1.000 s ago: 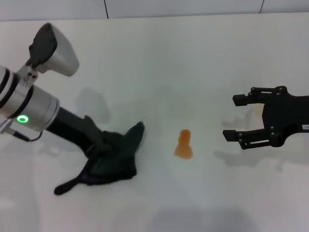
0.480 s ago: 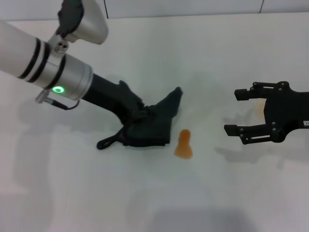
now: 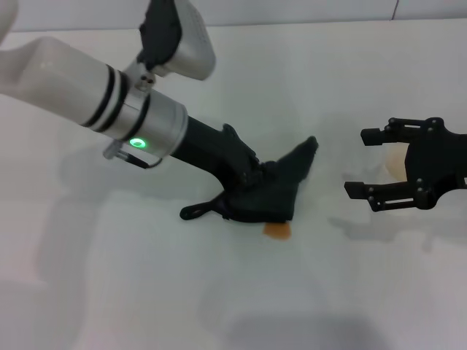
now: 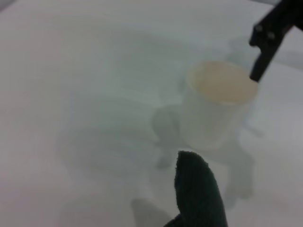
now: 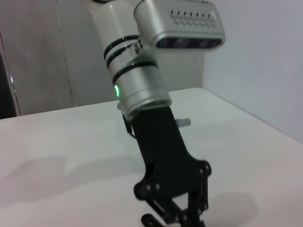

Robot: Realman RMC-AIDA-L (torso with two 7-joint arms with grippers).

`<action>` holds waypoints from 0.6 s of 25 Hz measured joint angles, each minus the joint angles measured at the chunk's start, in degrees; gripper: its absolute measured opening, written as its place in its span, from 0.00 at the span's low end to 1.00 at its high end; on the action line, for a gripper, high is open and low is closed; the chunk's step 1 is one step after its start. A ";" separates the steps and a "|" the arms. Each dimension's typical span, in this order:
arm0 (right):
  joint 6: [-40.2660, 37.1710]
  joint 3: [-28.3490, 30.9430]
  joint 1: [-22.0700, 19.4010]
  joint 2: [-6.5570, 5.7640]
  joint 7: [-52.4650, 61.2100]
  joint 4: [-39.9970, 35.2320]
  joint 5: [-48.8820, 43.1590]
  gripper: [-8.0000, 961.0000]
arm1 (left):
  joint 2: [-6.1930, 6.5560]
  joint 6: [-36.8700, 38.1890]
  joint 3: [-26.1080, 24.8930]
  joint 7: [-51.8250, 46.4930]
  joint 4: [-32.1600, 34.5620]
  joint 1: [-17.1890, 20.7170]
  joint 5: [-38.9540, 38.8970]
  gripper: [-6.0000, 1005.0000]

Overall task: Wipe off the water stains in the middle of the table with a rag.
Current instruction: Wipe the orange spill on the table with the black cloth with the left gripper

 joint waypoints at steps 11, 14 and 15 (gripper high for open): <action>0.03 0.68 0.00 0.00 -0.06 0.27 0.06 0.89 | -0.19 -3.96 11.40 0.03 -1.71 1.52 -8.05 0.06; 0.03 0.72 0.08 0.00 -0.06 0.27 0.06 0.89 | -0.20 -3.62 11.49 -0.01 -1.76 1.94 -8.11 0.06; 0.04 0.73 0.13 0.00 -0.06 0.27 0.05 0.89 | -0.20 -3.49 11.54 0.00 -1.85 2.05 -8.11 0.06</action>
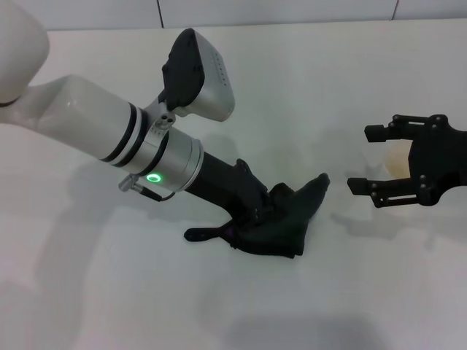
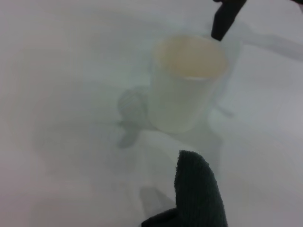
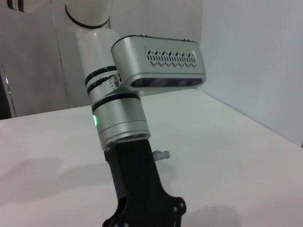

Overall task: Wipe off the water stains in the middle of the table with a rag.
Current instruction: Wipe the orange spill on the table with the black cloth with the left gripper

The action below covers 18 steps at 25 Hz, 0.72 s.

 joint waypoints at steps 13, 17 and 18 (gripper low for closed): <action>0.34 -0.02 0.09 0.00 0.00 0.02 0.62 0.89 | 0.09 0.08 1.60 0.05 -0.43 0.55 0.37 0.06; 0.22 0.00 -0.04 0.00 0.00 -0.06 0.70 0.89 | 0.28 -1.47 1.56 0.05 -0.41 0.54 1.24 0.06; 0.17 0.01 -0.09 0.00 0.01 -0.06 0.70 0.89 | 0.34 -2.08 1.47 0.00 -0.37 0.58 1.67 0.06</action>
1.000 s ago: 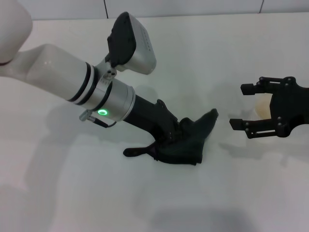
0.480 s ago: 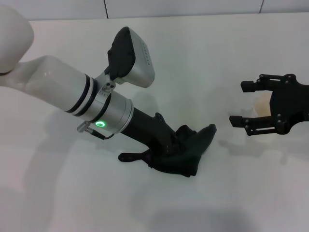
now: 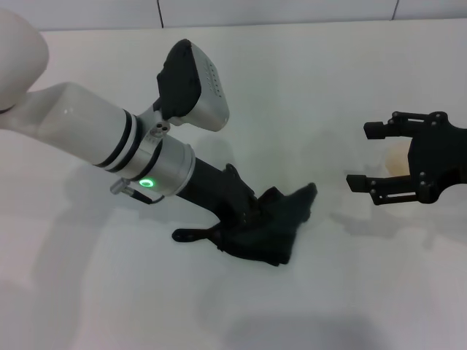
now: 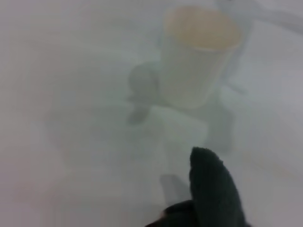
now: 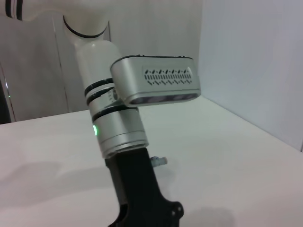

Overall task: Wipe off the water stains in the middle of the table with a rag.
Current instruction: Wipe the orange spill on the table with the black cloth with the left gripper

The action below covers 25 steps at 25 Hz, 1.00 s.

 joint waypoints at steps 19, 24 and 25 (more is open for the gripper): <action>-0.36 0.11 -0.63 0.00 0.08 0.20 0.13 0.89 | 0.68 -4.10 -14.99 0.45 0.93 0.34 9.91 0.06; -0.32 0.11 -0.62 0.00 0.08 0.22 0.17 0.89 | 0.10 -3.92 -13.88 1.98 0.90 -0.14 9.63 0.06; -0.32 0.10 -0.61 0.00 0.10 0.22 0.18 0.89 | 0.01 -3.86 -13.25 2.30 0.89 -0.33 8.91 0.06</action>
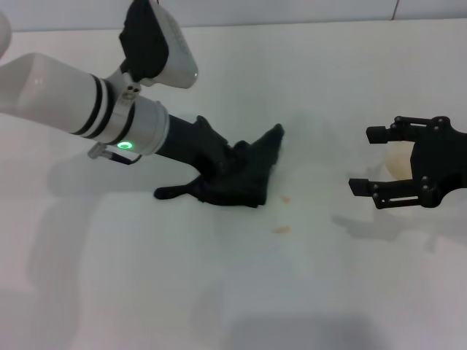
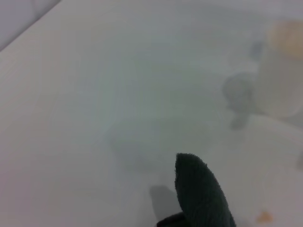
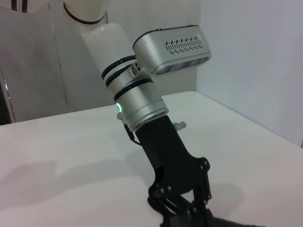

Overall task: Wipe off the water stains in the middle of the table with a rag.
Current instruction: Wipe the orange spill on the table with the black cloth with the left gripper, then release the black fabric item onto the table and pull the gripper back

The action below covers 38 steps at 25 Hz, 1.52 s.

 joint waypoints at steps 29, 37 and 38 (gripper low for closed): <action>-0.11 -0.06 -0.45 0.00 0.18 -0.60 0.51 0.89 | -0.36 9.35 14.73 1.71 -0.61 2.16 -12.26 0.06; 0.16 -0.16 -0.24 0.00 0.25 -0.62 0.51 0.89 | -0.19 9.67 14.40 1.94 -0.34 2.24 -12.24 0.06; 0.16 -0.16 -0.25 0.00 0.25 -0.62 0.51 0.89 | -0.07 8.99 14.17 1.96 -0.33 2.24 -12.18 0.06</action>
